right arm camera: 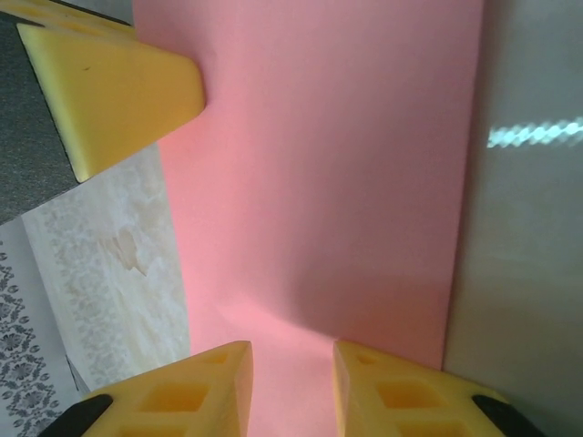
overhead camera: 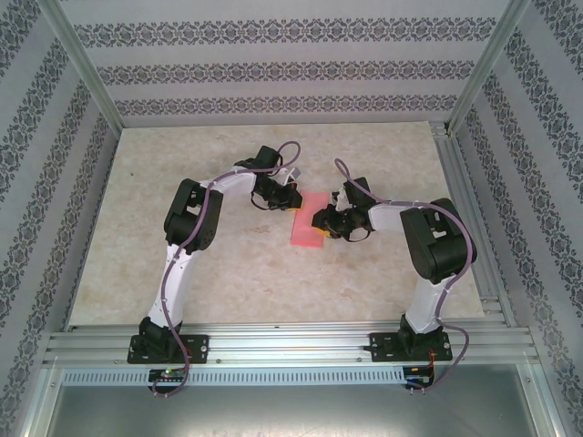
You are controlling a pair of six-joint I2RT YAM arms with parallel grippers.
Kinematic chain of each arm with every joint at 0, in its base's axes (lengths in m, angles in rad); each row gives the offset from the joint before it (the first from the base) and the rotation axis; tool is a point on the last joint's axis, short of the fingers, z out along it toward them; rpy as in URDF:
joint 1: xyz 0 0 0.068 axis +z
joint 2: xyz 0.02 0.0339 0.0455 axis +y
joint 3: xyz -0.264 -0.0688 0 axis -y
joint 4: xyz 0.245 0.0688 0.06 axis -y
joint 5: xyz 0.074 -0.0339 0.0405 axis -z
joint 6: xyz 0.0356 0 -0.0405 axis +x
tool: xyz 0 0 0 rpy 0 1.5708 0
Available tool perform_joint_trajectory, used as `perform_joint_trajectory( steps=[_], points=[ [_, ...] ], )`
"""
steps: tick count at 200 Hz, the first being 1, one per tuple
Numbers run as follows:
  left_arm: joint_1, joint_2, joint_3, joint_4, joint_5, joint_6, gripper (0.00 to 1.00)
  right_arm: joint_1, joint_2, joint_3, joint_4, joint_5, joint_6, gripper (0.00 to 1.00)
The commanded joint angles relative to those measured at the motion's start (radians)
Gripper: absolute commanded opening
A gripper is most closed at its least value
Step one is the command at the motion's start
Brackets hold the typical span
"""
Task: Fold a paper plane with a square sheet of paper (pick it up from the middle)
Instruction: Fold the square sheet of paper in half at the center of the table.
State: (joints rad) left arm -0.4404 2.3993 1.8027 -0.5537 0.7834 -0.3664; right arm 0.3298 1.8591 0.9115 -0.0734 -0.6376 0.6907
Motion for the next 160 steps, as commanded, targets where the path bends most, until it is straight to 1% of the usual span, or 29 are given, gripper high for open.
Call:
perform_joint_trajectory(
  steps=[1, 21, 37, 77, 97, 119, 160],
  points=[
    [0.001, 0.009, 0.004, -0.075, -0.016, 0.025, 0.06, 0.008, -0.029, -0.021, 0.001, 0.020, 0.002, 0.30],
    [0.000, 0.009, 0.007, -0.076, -0.015, 0.026, 0.07, 0.016, -0.095, -0.024, -0.021, 0.011, 0.000, 0.30],
    [0.001, 0.009, 0.009, -0.078, -0.015, 0.025, 0.06, 0.026, -0.126, -0.051, -0.002, 0.001, 0.013, 0.31],
    [0.001, 0.006, 0.003, -0.078, -0.015, 0.026, 0.07, 0.052, -0.082, -0.099, 0.044, -0.008, 0.033, 0.31],
    [0.000, 0.006, 0.002, -0.076, -0.015, 0.025, 0.07, 0.052, -0.053, -0.120, 0.030, 0.022, 0.028, 0.31],
    [0.001, 0.006, 0.004, -0.075, -0.013, 0.024, 0.07, 0.054, -0.040, -0.128, 0.021, 0.026, 0.012, 0.30],
    [0.001, 0.008, 0.007, -0.081, -0.017, 0.027, 0.06, 0.056, -0.136, -0.138, 0.042, 0.000, 0.026, 0.31]
  ],
)
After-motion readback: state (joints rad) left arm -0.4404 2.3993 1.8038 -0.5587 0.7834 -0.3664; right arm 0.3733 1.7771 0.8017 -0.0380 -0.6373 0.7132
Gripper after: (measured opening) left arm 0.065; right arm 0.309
